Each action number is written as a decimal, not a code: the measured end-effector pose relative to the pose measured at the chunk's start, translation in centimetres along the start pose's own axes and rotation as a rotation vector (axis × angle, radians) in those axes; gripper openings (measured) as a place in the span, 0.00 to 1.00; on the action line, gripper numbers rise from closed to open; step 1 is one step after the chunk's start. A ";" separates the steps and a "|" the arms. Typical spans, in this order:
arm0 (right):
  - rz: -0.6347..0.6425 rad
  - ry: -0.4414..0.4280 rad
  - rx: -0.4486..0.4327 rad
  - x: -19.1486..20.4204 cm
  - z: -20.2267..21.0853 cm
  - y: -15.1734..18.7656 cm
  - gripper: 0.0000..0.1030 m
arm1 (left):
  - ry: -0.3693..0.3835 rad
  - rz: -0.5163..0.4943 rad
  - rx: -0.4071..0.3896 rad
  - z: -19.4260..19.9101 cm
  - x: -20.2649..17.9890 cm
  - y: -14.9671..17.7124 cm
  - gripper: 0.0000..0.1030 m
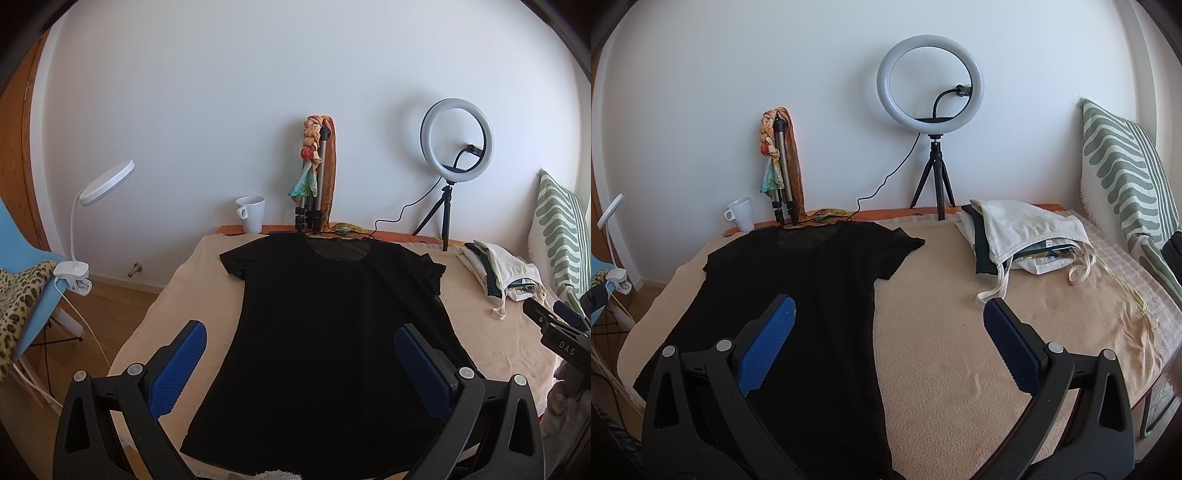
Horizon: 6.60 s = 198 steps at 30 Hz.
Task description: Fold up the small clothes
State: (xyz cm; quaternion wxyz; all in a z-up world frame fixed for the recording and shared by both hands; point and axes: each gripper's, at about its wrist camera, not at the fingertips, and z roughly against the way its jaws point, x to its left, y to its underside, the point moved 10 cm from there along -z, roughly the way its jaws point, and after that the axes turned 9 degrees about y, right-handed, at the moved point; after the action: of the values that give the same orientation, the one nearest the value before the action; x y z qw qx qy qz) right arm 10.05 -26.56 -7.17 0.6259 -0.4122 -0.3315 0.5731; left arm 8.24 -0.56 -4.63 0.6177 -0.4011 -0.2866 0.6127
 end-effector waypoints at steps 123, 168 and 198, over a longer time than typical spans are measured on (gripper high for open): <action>0.599 -0.356 0.558 56.6 -32.8 1.3 0.21 | 0.076 0.536 0.293 -5.3 14.8 16.0 0.12; 0.261 -0.297 0.475 32.8 -35.9 -4.9 0.04 | 0.370 0.212 0.335 -6.7 2.0 12.8 0.00; 0.165 -0.304 0.342 25.5 -28.4 -11.5 0.49 | 0.229 0.079 0.317 -1.0 4.7 14.6 0.26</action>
State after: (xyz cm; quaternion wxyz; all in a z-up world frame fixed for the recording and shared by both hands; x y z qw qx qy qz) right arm 43.52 -5.19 -10.85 0.5808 -0.2349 -0.2850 0.7255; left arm 1.83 2.90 -18.13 0.6773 -0.3766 -0.0984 0.6243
